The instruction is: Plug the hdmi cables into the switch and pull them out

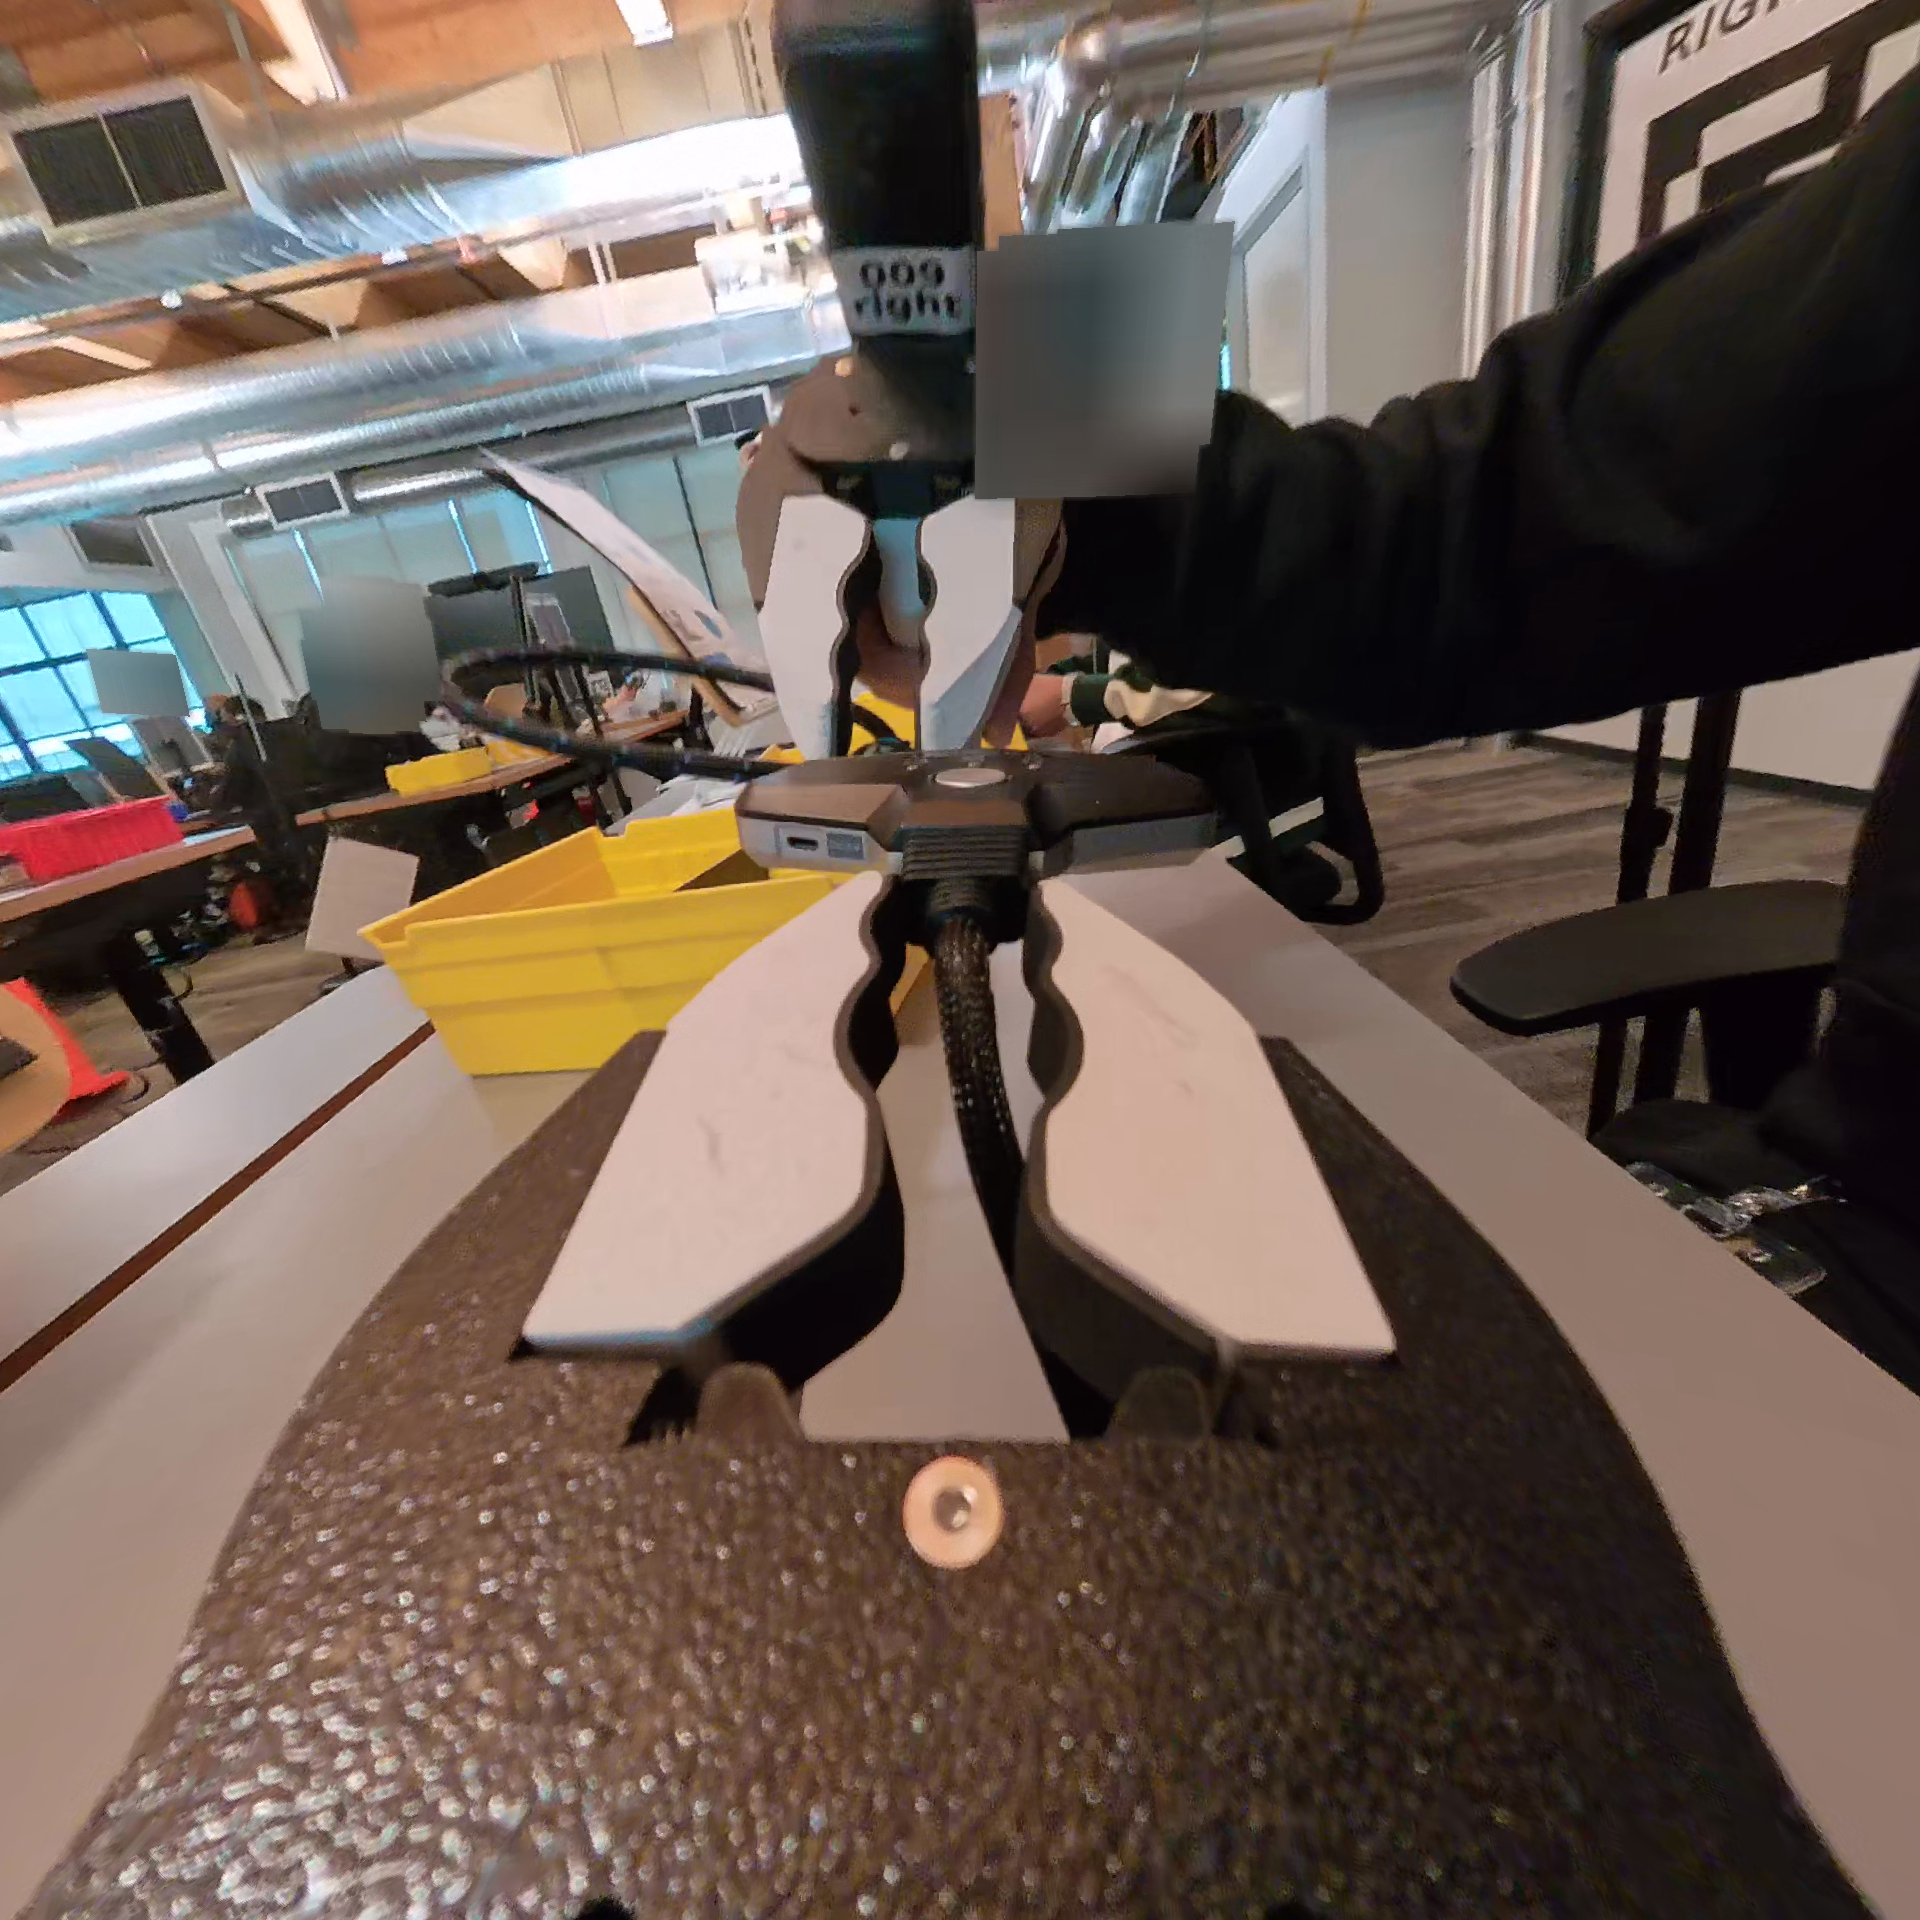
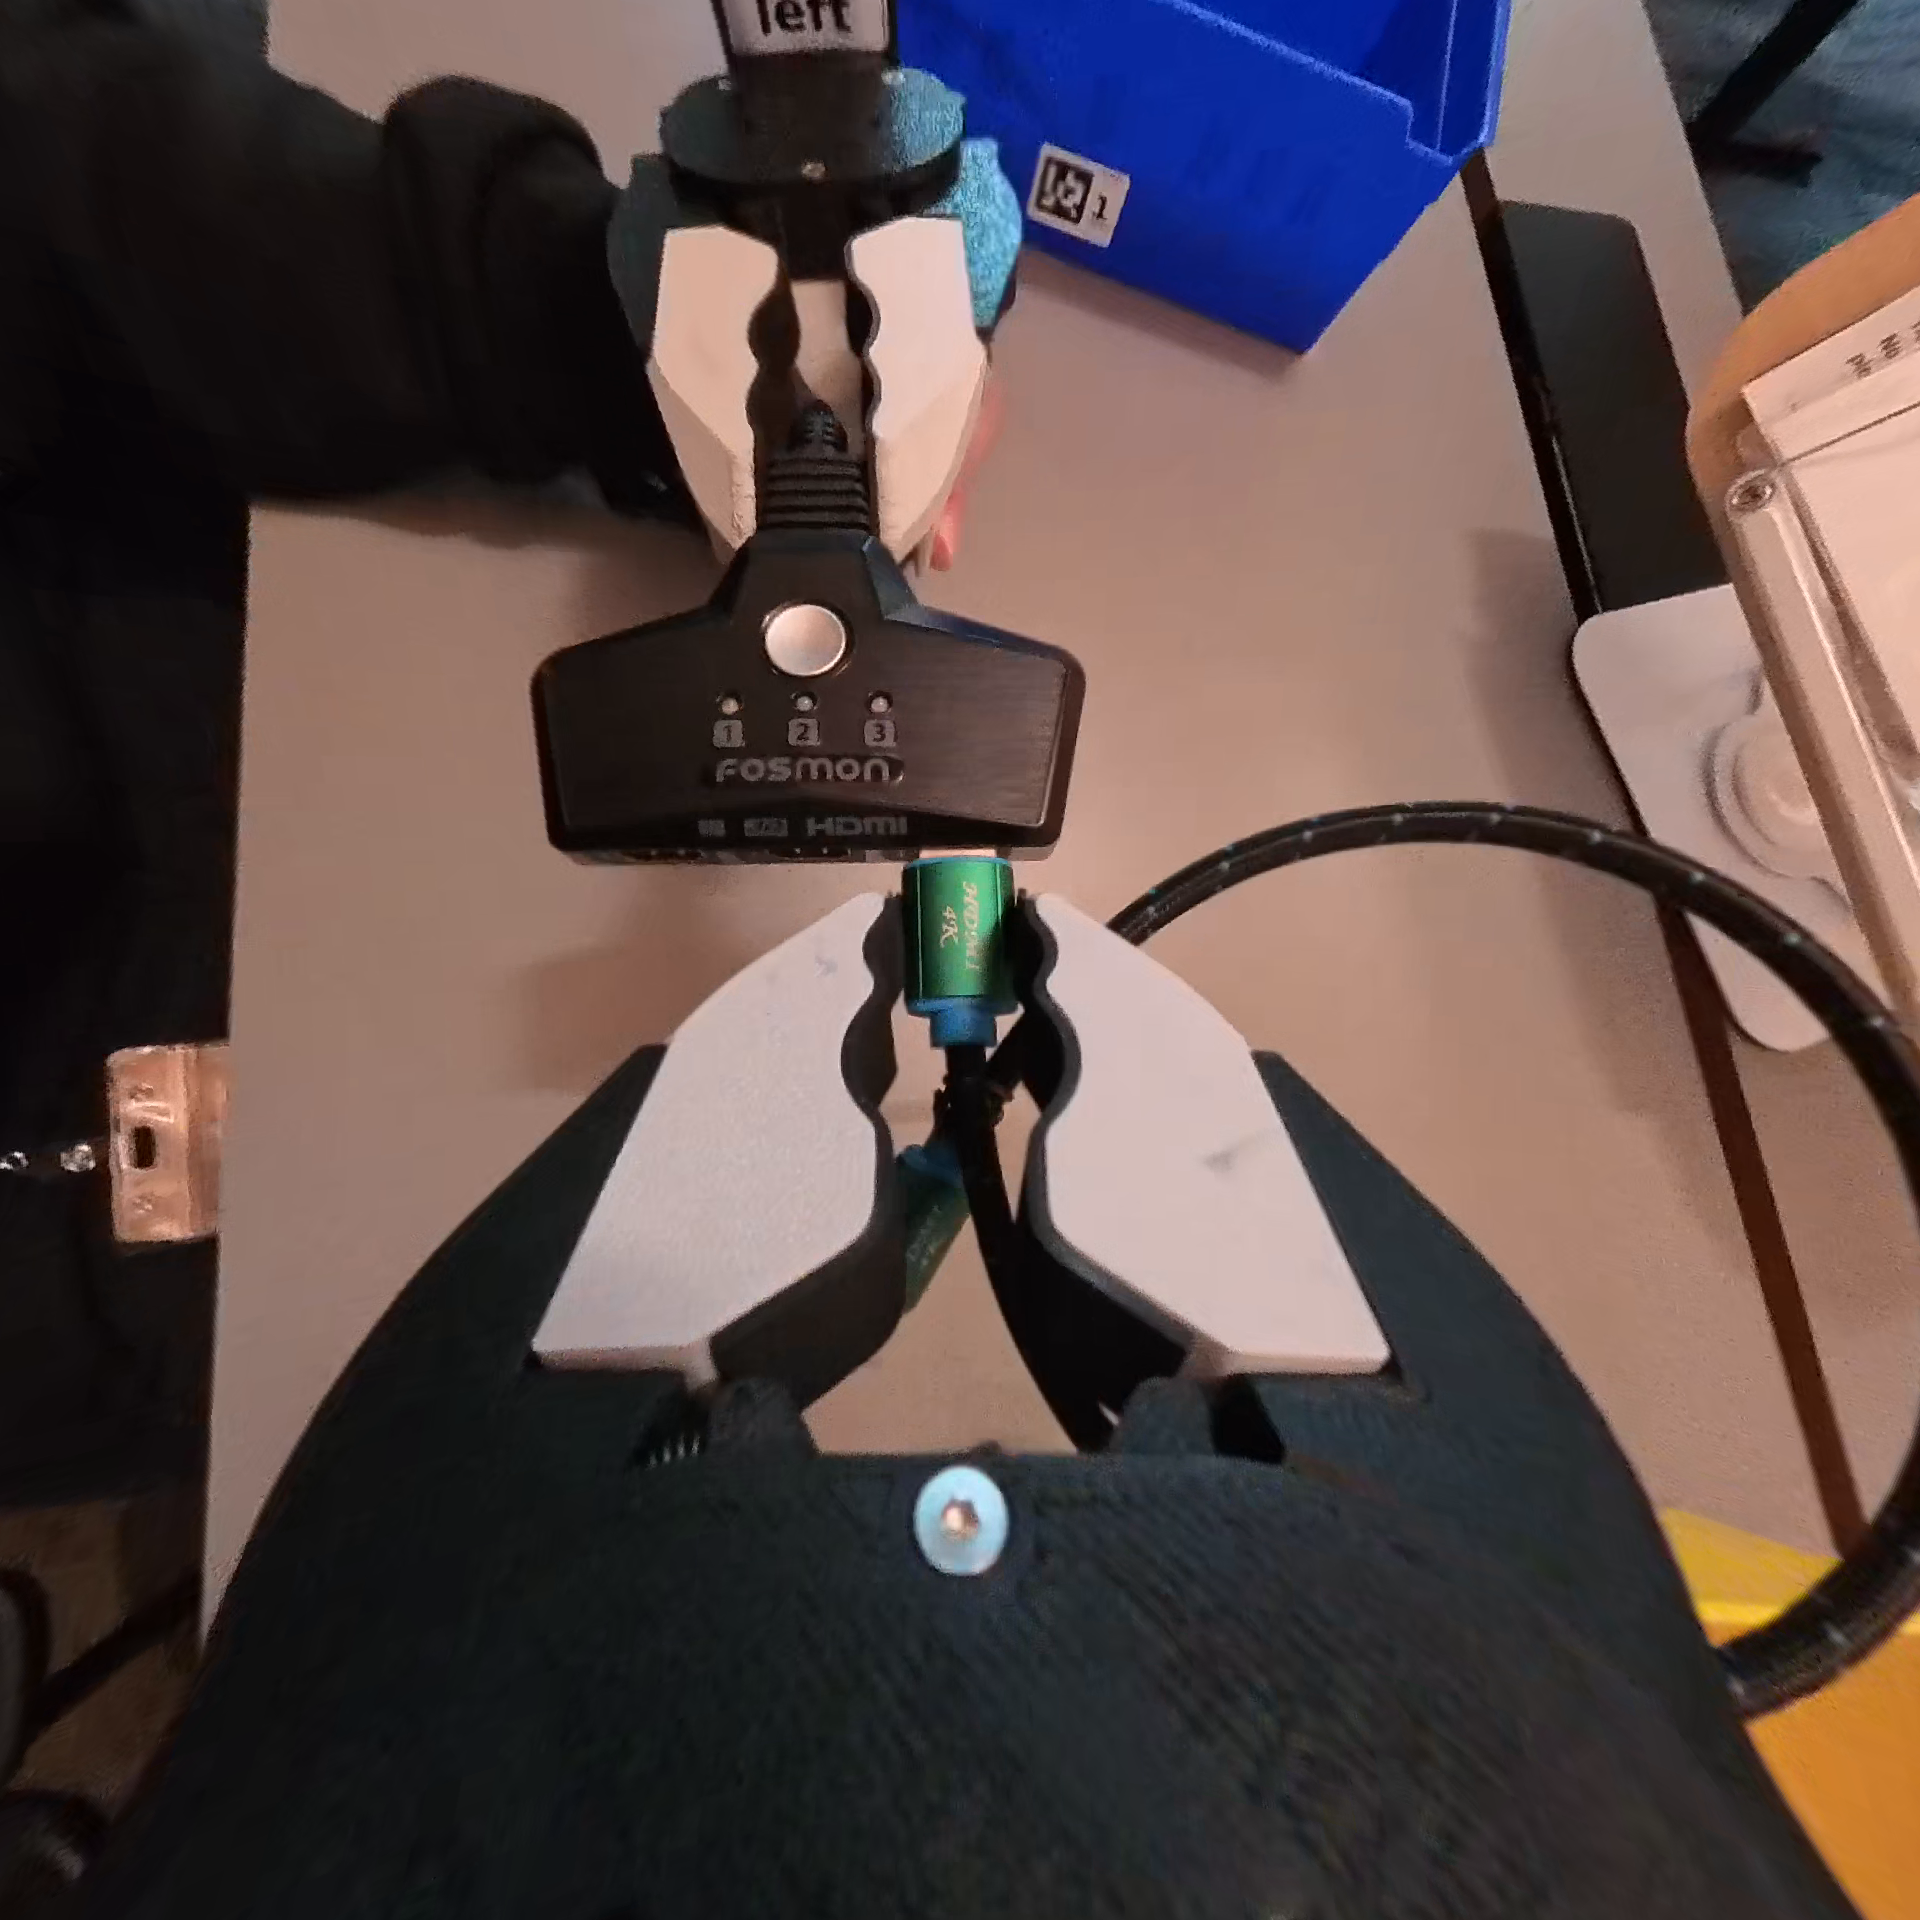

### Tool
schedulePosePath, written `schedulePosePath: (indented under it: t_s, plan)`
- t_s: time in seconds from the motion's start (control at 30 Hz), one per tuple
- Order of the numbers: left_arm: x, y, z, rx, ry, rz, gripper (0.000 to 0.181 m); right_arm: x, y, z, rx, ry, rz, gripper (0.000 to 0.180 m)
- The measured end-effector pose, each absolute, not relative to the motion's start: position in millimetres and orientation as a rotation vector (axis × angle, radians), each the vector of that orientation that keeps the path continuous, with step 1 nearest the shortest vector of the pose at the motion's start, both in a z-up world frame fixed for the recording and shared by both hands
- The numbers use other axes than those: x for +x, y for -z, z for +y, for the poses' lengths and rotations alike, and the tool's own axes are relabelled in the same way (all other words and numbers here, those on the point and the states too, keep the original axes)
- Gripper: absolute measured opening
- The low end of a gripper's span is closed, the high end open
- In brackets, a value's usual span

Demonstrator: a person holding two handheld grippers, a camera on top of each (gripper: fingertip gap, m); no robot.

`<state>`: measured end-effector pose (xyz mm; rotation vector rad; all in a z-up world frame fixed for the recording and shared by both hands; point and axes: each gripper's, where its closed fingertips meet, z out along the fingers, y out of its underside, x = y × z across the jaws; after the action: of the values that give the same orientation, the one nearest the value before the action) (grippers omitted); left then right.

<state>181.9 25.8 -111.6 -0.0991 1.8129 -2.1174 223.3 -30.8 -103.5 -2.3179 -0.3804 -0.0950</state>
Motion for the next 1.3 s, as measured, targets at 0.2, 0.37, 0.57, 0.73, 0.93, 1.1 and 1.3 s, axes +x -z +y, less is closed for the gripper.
schedulePosePath:
  t_s: [0.2,0.37,0.57,0.73,0.93,1.1,1.3]
  plan:
    - [176.8,102.7,29.7,-0.077,2.22,1.741,0.021,215.1,93.5,-21.1,-2.123,-0.041,-0.252,0.021]
    - [173.8,101.3,30.4,-0.052,2.245,1.727,0.021,211.6,98.2,-18.4,-2.079,-0.062,-0.249,0.021]
    - [172.4,99.4,31.5,-0.044,2.262,1.712,0.022,210.4,97.0,-17.4,-2.049,-0.092,-0.23,0.021]
    - [174.1,102.4,31.2,-0.054,2.25,1.728,0.021,212.8,100.9,-18.9,-2.097,-0.029,-0.229,0.021]
    - [175.1,107.9,28.6,-0.058,2.185,1.797,0.021,214.7,106.8,-25.3,-2.243,0.104,-0.331,0.022]
    - [176.0,79.0,77.7,-0.134,2.288,1.516,0.021,257.8,75.2,-68.0,-2.199,0.177,-0.15,0.021]
    - [174.7,86.9,57.9,-0.099,2.262,1.601,0.021,281.8,34.0,-105.6,-2.314,0.674,-0.172,0.02]
